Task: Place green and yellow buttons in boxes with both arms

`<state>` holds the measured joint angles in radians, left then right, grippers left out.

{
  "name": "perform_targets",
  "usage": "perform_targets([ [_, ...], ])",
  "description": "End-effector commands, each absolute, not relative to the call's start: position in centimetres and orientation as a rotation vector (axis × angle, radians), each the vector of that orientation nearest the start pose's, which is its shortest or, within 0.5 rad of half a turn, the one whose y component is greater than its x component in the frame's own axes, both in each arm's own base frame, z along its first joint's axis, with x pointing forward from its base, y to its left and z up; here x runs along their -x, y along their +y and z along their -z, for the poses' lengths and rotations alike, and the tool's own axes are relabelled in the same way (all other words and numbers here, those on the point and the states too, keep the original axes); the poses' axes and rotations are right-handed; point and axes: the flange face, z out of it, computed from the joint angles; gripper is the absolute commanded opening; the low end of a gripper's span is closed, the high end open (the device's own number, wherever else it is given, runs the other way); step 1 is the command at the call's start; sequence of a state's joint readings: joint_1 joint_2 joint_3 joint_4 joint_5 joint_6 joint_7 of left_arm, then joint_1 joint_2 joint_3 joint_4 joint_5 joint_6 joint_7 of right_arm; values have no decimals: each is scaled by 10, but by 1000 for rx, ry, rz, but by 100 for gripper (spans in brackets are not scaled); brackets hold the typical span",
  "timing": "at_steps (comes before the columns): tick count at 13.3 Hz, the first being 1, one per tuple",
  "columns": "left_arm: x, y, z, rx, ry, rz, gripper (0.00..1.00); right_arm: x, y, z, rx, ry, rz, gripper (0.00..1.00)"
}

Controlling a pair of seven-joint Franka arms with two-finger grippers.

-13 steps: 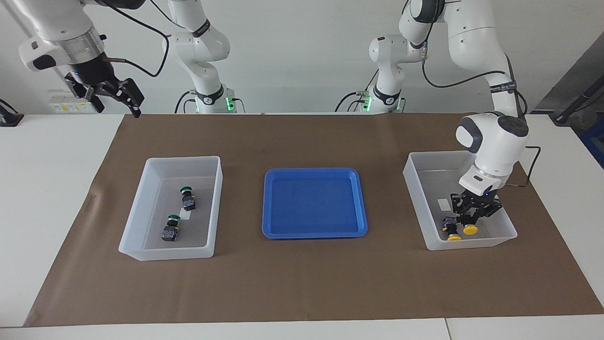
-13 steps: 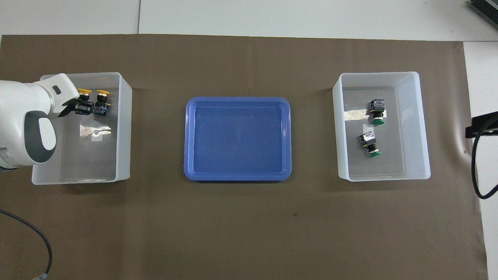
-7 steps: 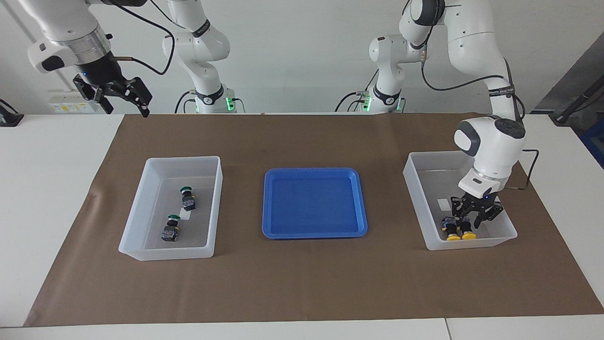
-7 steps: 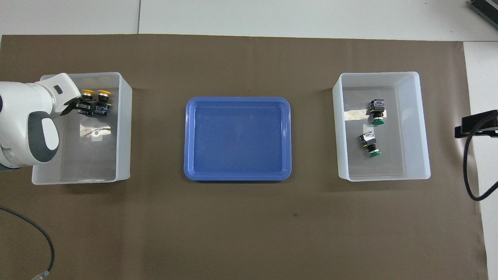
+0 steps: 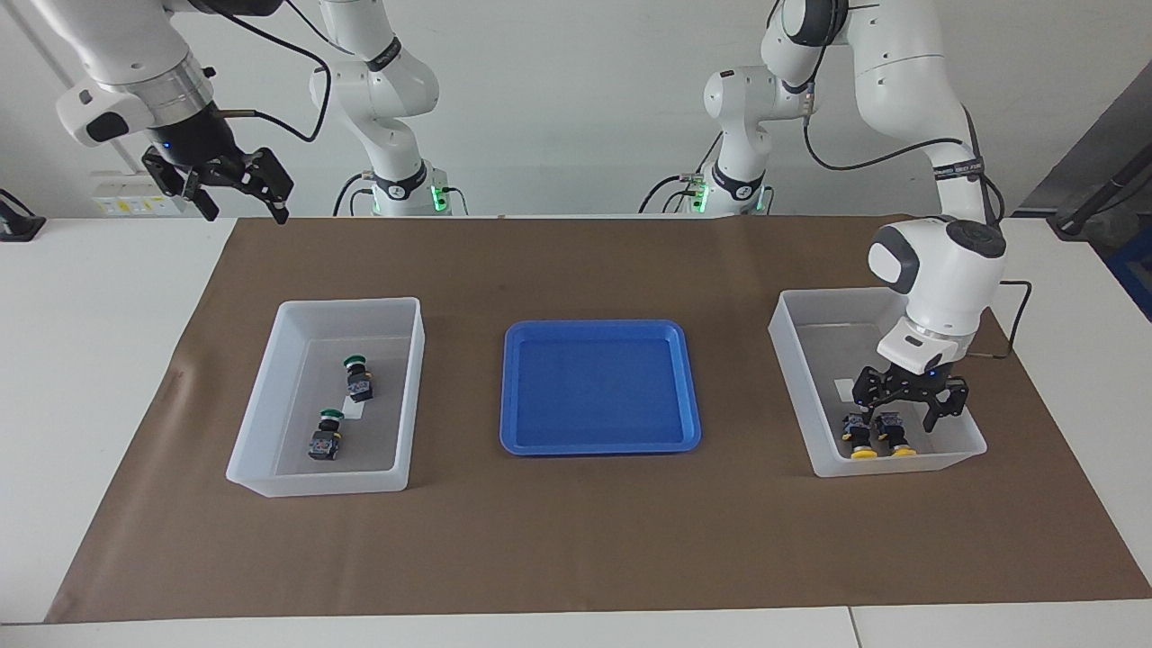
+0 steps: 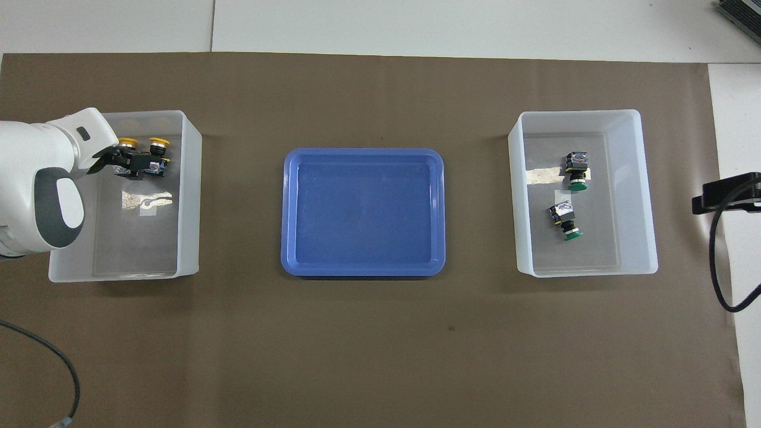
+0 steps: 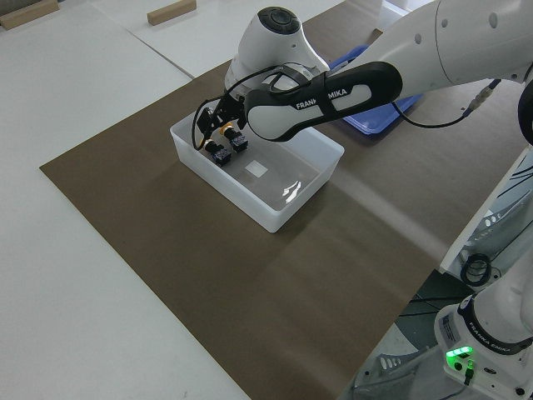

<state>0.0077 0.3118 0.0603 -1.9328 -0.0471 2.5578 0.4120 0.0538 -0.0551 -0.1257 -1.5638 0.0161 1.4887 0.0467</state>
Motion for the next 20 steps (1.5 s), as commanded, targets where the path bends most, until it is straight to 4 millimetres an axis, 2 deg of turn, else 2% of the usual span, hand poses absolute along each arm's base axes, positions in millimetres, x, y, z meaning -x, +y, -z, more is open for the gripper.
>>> perform_targets([
  [1,-619,43,-405,3059,459,395,100,-522,-38,-643,3092,256,-33,100],
  [3,-603,30,-429,3119,309,329,100,-524,-38,-641,3092,245,-16,100],
  [4,-593,6,-441,3146,252,292,100,-524,-36,-641,3095,240,-16,100],
  [7,-571,-30,-465,3175,201,245,100,-524,-36,-643,3105,239,-11,100],
  [10,-545,-44,-503,3188,215,202,100,-524,-36,-646,3090,242,-2,100],
  [12,-532,-38,-529,3182,226,153,100,-523,-35,-644,3091,235,-18,100],
  [14,-537,-29,-561,3138,231,99,100,-522,-34,-645,3089,232,-18,100],
  [18,-563,-25,-609,3118,220,93,100,-522,-34,-645,3089,232,-18,100],
  [20,-573,-18,-622,3116,195,52,100,-522,-34,-645,3089,232,-18,100],
])
